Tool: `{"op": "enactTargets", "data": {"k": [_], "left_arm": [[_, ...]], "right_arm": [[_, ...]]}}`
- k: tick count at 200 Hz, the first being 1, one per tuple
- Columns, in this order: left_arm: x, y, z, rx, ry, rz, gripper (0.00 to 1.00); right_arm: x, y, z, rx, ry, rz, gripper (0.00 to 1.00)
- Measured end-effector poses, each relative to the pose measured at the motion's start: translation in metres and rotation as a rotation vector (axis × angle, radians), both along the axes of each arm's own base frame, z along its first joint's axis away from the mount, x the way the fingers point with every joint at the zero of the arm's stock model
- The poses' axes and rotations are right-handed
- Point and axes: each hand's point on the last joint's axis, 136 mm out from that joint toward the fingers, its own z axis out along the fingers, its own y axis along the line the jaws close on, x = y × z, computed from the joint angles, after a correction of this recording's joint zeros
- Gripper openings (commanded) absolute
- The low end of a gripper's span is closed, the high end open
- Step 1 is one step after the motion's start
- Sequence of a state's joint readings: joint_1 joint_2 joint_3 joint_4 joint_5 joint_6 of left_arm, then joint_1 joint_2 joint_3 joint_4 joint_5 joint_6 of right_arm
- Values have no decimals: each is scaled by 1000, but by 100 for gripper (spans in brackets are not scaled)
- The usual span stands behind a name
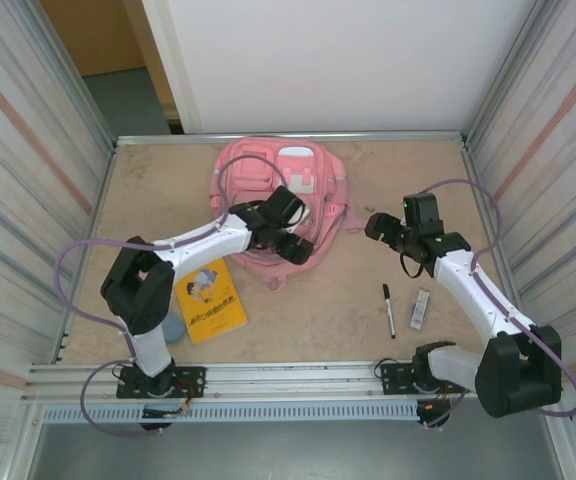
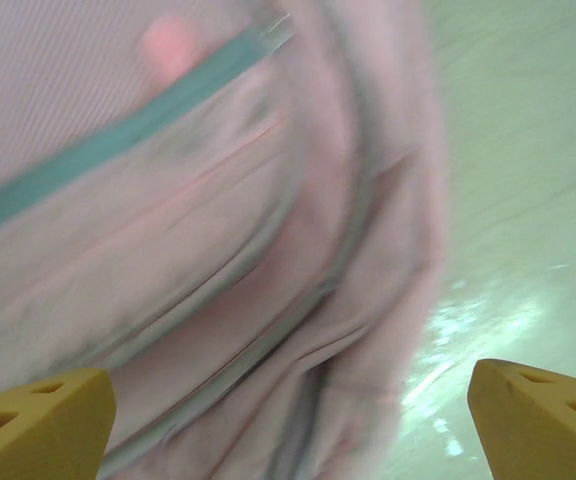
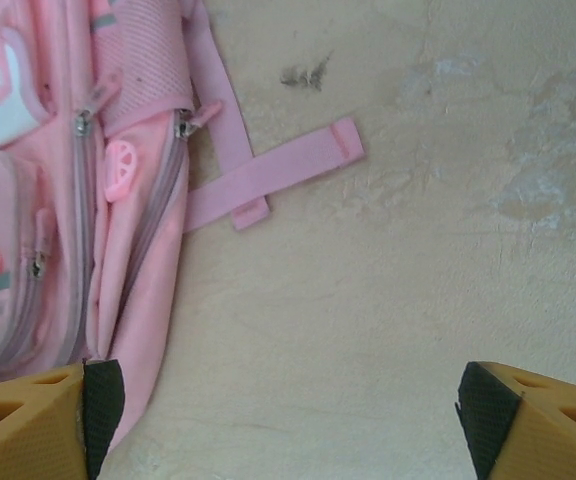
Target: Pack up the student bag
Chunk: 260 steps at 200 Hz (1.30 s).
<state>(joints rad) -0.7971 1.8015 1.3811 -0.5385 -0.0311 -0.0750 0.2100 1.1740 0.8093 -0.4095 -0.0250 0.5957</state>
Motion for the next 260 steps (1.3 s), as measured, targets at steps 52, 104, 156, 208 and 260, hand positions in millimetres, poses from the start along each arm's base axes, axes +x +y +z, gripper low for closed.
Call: {"op": "enactTargets", "data": {"k": [52, 104, 156, 208, 260], "left_arm": [[15, -70, -19, 213, -161, -137, 89], [40, -40, -70, 422, -113, 7, 33], [41, -33, -60, 378, -93, 53, 0], [10, -29, -15, 324, -143, -94, 0], [-37, -28, 51, 199, -306, -292, 0]], "right_arm": [[-6, -1, -7, -4, 30, 4, 88], [-13, -1, -11, -3, 51, 8, 86], [-17, 4, -7, 25, 42, 29, 85], [-16, 19, -5, 81, 36, 98, 89], [6, 42, -8, 129, -25, 274, 69]]}}
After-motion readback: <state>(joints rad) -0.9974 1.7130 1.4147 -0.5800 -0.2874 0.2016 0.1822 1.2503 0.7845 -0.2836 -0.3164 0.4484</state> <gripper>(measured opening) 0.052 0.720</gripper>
